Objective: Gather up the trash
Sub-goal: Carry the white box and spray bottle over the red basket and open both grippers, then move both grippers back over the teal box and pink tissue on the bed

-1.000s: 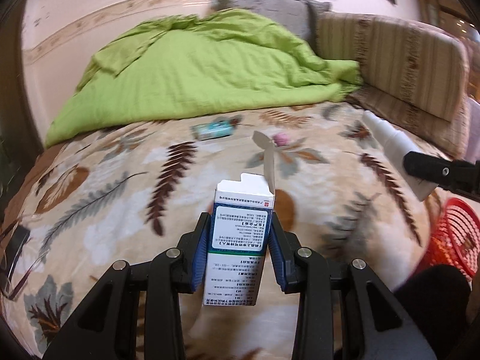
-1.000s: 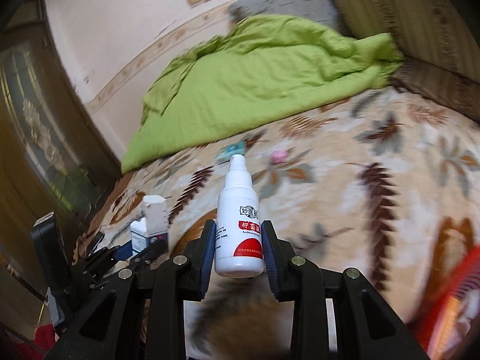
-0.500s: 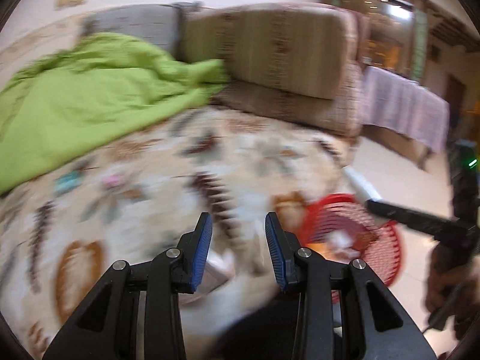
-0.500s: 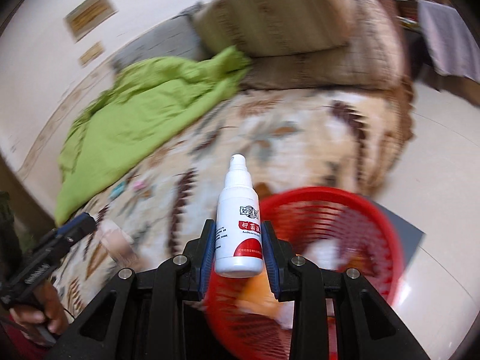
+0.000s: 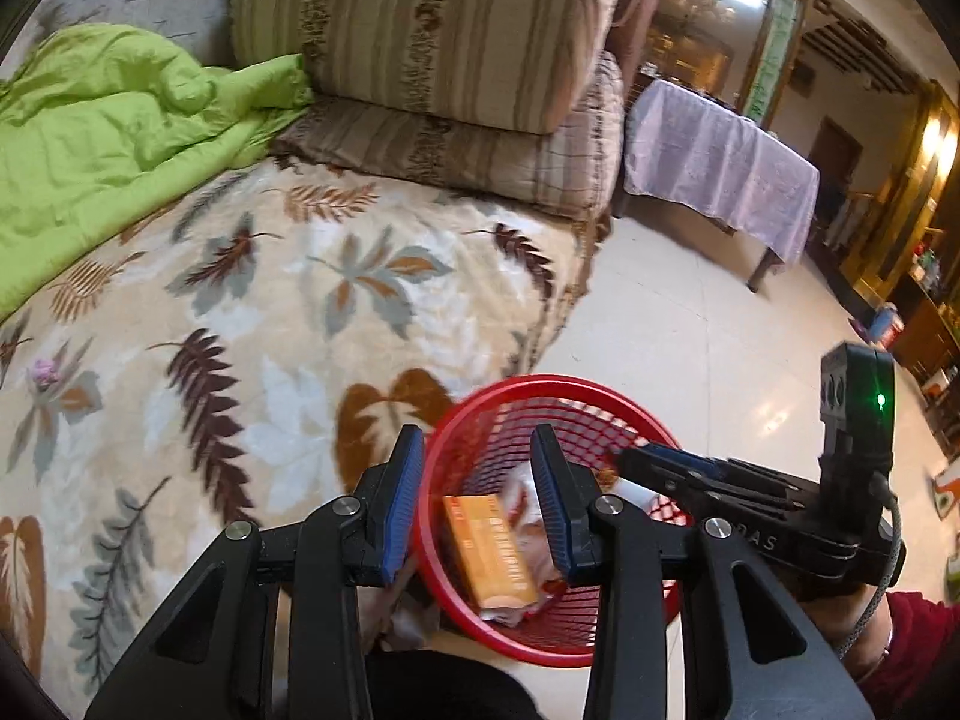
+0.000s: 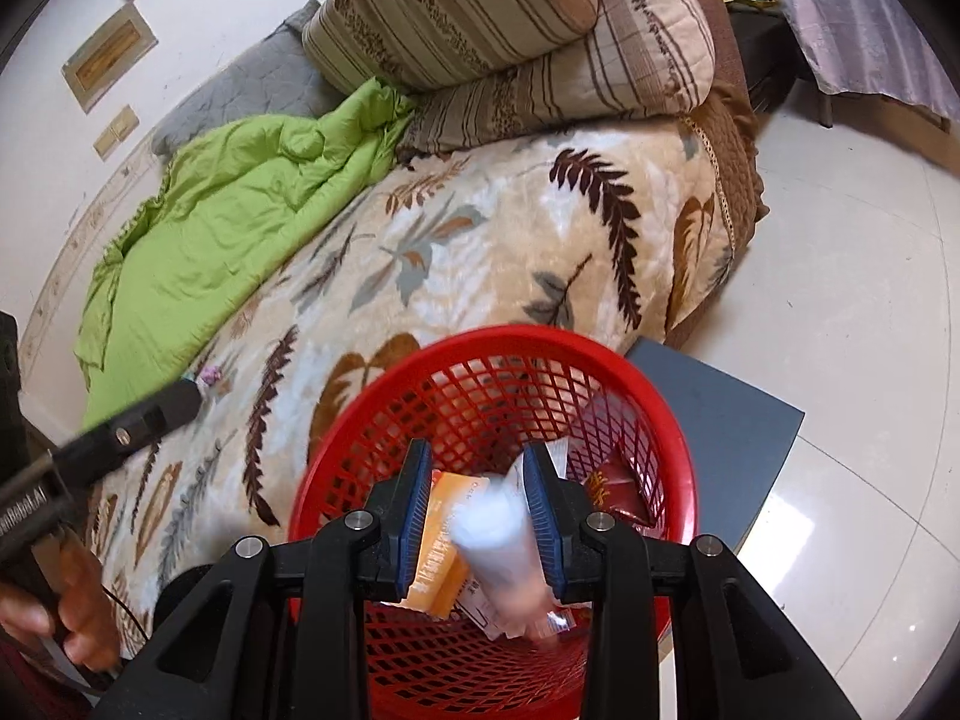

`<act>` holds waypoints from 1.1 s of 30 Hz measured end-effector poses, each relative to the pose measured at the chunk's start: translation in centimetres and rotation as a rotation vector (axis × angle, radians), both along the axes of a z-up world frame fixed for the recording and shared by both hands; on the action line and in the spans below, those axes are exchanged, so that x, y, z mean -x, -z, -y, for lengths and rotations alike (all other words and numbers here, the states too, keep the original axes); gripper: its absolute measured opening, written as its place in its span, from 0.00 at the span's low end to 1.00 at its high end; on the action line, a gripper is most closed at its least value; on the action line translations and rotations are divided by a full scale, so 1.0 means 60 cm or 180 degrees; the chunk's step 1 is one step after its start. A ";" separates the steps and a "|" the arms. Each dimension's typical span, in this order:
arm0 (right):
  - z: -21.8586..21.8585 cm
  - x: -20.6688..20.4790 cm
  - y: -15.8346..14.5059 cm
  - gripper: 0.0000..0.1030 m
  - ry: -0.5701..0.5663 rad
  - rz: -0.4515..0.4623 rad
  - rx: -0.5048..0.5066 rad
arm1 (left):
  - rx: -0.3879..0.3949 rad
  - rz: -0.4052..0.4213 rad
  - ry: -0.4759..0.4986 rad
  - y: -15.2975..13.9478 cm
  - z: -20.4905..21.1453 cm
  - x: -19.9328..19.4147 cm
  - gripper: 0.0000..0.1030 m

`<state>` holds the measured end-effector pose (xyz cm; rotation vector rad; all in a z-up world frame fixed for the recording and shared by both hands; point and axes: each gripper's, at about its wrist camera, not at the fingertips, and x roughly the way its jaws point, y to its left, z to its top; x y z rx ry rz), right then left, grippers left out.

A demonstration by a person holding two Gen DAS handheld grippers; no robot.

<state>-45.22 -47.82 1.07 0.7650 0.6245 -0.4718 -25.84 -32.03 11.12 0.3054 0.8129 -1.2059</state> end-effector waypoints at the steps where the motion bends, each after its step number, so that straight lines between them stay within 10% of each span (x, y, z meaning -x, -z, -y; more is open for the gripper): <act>1: -0.001 -0.002 0.002 0.35 -0.0006 0.0000 -0.0022 | 0.0001 -0.0021 -0.0027 -0.001 -0.001 -0.006 0.34; 19: -0.065 -0.107 -0.072 0.57 -0.0412 0.0120 0.0246 | -0.0092 0.0015 -0.0893 0.012 -0.186 -0.117 0.59; 33: -0.221 -0.348 -0.137 0.57 -0.1519 0.0308 0.0351 | -0.0126 0.0223 -0.2194 0.027 -0.401 -0.298 0.62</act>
